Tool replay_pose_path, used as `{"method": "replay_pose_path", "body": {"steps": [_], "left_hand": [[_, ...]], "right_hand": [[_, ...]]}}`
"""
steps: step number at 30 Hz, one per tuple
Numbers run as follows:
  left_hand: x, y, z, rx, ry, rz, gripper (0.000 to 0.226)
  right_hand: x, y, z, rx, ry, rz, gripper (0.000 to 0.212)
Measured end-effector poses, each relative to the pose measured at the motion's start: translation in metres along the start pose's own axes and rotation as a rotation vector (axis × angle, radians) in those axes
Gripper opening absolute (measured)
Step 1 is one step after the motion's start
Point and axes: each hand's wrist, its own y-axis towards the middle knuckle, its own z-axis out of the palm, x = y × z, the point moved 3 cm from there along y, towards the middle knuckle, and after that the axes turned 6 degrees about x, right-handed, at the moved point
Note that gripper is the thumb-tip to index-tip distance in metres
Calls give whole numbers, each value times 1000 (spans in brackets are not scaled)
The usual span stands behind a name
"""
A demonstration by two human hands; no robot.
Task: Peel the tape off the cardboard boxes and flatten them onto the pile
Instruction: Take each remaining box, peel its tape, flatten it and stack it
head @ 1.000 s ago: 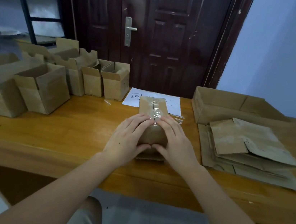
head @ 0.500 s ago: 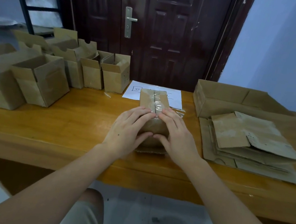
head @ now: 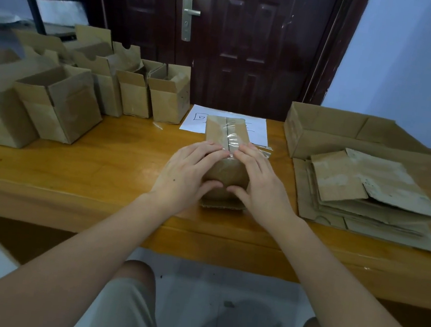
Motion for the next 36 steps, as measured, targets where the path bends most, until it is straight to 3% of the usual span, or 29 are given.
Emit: {"method": "replay_pose_path", "body": {"steps": [10, 29, 36], "left_hand": [[0, 1, -3, 50, 22, -15, 76], [-6, 1, -5, 32, 17, -41, 62], [-2, 5, -12, 112, 124, 6, 78]], "right_hand": [[2, 0, -1, -12, 4, 7, 74], [2, -1, -2, -44, 32, 4, 66], [4, -1, -1, -40, 36, 20, 68]]}}
